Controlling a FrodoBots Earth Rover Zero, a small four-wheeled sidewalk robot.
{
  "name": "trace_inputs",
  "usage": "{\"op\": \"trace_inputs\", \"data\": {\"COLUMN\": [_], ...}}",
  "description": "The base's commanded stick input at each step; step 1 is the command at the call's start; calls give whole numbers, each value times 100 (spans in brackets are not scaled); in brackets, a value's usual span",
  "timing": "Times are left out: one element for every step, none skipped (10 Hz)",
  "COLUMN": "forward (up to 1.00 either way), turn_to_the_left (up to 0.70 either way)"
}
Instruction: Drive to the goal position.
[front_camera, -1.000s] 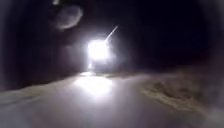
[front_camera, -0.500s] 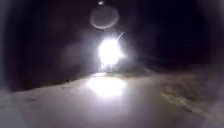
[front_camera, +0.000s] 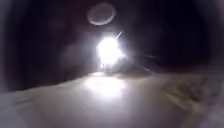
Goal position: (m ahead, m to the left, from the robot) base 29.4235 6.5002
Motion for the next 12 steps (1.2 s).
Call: {"op": "trace_inputs", "data": {"forward": [85,85,85,85,85,85,85,85,85,85,85,85], "turn_to_the_left": [0,0,3,23,34,34,11,0,0,0,0,0]}}
